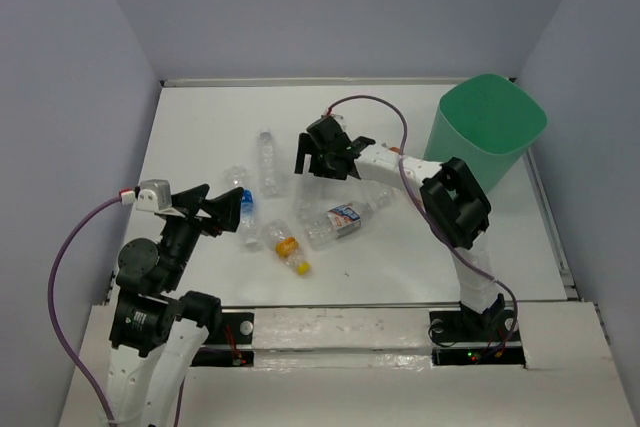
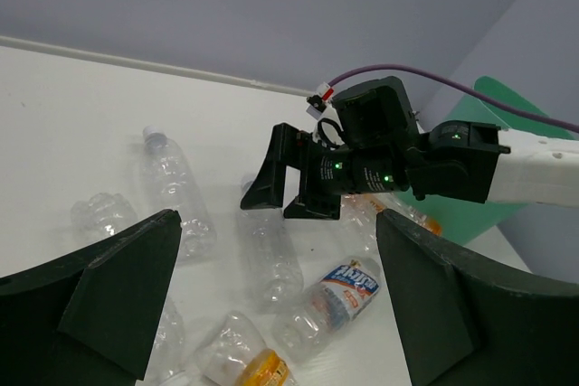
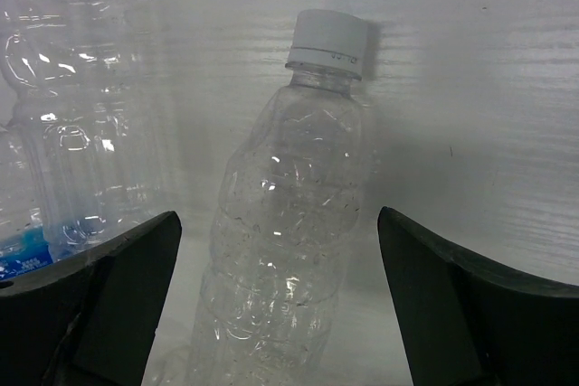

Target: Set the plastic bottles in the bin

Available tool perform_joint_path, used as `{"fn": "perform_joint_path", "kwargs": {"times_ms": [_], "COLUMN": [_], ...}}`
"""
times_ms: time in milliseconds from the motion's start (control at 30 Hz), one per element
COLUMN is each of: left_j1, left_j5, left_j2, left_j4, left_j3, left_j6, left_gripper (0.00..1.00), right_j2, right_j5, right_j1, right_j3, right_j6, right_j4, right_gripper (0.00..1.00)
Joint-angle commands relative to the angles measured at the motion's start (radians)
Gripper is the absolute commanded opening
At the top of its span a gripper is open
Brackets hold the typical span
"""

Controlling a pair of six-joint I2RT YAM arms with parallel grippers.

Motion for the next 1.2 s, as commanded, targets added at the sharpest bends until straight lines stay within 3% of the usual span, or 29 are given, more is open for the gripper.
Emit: {"fn": "perform_joint_path", "kwargs": {"times_ms": [0, 100, 267, 433, 533, 600, 767, 967, 1033, 1133, 1167], "left_j1": [-0.006, -0.008, -0.008, -0.008, -0.008, -0.009, -0.009, -0.009, -0.014, -0.022, -0.023], "left_j5": [0.029, 0.031, 0.029, 0.031, 0.031, 0.031, 0.034, 0.029, 0.032, 0.037, 0.039], "left_j2": [-0.014, -0.016, -0.017, -0.014, -0.011, -0.009, -0.005, -0.011, -0.014, -0.017, -0.019], "left_j4": [0.058, 0.057, 0.058, 0.058, 0.059, 0.059, 0.06, 0.059, 0.062, 0.063, 0.063], "left_j3": [-0.012, -0.012, -0.012, -0.012, -0.012, -0.012, -0.013, -0.012, -0.012, -0.013, -0.015], "left_j6": [0.005, 0.003, 0.003, 0.003, 0.003, 0.005, 0.006, 0.006, 0.006, 0.008, 0.008], "left_gripper": [0.99, 0.99, 0.99, 0.99, 0.99, 0.99, 0.99, 0.99, 0.99, 0.99, 0.99], "right_j2": [0.014, 0.042, 0.062, 0.065, 0.057, 0.039, -0.041, -0.303, -0.428, -0.598, -0.639], "right_j5": [-0.003, -0.026, -0.028, -0.035, -0.028, 0.0, 0.046, 0.182, 0.288, 0.479, 0.526], "right_j1": [-0.008, -0.017, -0.017, -0.037, -0.046, -0.055, -0.055, -0.055, -0.055, -0.055, -0.067], "right_j3": [0.023, 0.033, 0.055, 0.052, 0.044, 0.029, 0.053, 0.001, -0.013, -0.065, -0.086], "right_j6": [0.045, 0.049, 0.078, 0.109, 0.112, 0.103, 0.023, -0.197, -0.279, -0.543, -0.544], "right_j4": [0.009, 0.01, 0.009, 0.022, 0.035, 0.08, 0.16, 0.257, 0.272, 0.338, 0.381], "right_gripper": [0.95, 0.93, 0.8, 0.75, 0.61, 0.57, 0.53, 0.53, 0.54, 0.55, 0.55]}}
